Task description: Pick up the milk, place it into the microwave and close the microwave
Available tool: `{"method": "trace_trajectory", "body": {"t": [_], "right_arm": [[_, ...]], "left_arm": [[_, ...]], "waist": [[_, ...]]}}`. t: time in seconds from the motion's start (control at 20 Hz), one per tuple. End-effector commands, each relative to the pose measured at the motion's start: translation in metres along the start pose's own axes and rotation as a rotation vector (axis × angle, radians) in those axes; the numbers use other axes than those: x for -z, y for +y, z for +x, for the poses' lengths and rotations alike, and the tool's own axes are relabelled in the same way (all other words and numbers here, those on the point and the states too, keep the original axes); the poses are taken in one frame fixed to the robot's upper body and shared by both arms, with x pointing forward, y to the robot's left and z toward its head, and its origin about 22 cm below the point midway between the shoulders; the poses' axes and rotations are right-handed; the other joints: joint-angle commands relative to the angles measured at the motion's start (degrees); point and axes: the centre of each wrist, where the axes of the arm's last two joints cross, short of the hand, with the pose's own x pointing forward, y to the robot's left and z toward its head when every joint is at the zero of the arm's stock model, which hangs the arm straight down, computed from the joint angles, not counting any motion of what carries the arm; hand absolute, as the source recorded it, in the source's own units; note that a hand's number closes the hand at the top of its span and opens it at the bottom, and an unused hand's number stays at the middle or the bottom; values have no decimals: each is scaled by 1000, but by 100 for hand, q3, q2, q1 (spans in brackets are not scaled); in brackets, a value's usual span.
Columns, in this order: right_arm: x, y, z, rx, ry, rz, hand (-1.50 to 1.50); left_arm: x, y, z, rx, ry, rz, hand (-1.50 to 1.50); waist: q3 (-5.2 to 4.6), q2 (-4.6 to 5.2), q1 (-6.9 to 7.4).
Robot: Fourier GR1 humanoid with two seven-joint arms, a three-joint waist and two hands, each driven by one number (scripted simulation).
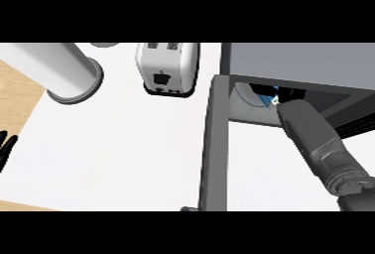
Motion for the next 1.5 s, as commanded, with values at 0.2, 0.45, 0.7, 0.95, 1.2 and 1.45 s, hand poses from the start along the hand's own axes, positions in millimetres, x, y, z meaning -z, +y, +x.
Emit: {"method": "trace_trajectory", "body": {"t": [0.2,0.45,0.7,0.95,1.2,1.45], "right_arm": [[2,8,16,-14,-38,17,-150],[0,9,15,-10,-49,51,-150],[-16,22,18,6,-43,53,-150],[-18,31,35,60,-41,70,-150],[-18,13,1,91,-1,70,-150],[-26,25,14,161,-46,115,-150]], "left_arm": [[2,0,0,5,-9,-15,-150],[0,4,-5,7,-2,-7,-150],[2,-6,-5,15,-11,-15,-150],[-4,-3,-10,-5,5,0,-150],[-14,-4,-2,17,-9,6,-150],[-14,-13,-3,16,-8,13,-150]], "waist": [[-2,-48,27],[-4,-42,0],[2,-88,-64],[-9,-135,-146],[-2,-167,-215],[-8,-215,-343]]}}
